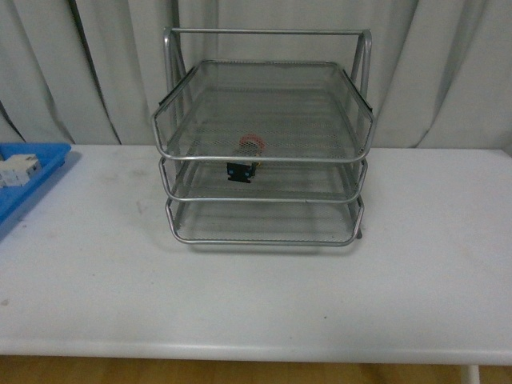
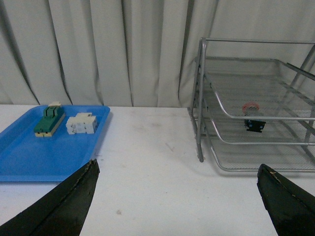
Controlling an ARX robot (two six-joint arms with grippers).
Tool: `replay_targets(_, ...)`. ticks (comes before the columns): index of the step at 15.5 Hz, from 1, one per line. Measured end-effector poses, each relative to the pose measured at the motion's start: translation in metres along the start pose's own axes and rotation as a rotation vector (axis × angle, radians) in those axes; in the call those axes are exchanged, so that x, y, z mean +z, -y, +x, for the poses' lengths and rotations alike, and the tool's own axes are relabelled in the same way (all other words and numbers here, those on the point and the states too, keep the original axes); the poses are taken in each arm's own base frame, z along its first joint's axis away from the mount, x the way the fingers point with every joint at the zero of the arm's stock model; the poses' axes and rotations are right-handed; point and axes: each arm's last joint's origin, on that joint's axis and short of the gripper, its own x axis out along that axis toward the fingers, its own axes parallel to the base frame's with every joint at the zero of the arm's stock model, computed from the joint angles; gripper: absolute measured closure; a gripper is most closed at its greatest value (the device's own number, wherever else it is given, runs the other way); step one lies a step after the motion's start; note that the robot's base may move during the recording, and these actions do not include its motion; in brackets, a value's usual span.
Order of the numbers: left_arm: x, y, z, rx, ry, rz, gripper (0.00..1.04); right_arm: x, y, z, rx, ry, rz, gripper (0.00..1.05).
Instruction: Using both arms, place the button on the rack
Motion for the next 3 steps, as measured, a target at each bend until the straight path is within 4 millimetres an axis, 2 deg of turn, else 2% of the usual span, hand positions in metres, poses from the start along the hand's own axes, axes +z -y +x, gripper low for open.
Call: replay_targets(3,0.0000,0.0000,0.0000,0.000,0.000,0.000,0.07,0.0000,0.0000,0.0000,0.000,0.000,0.000,0.06)
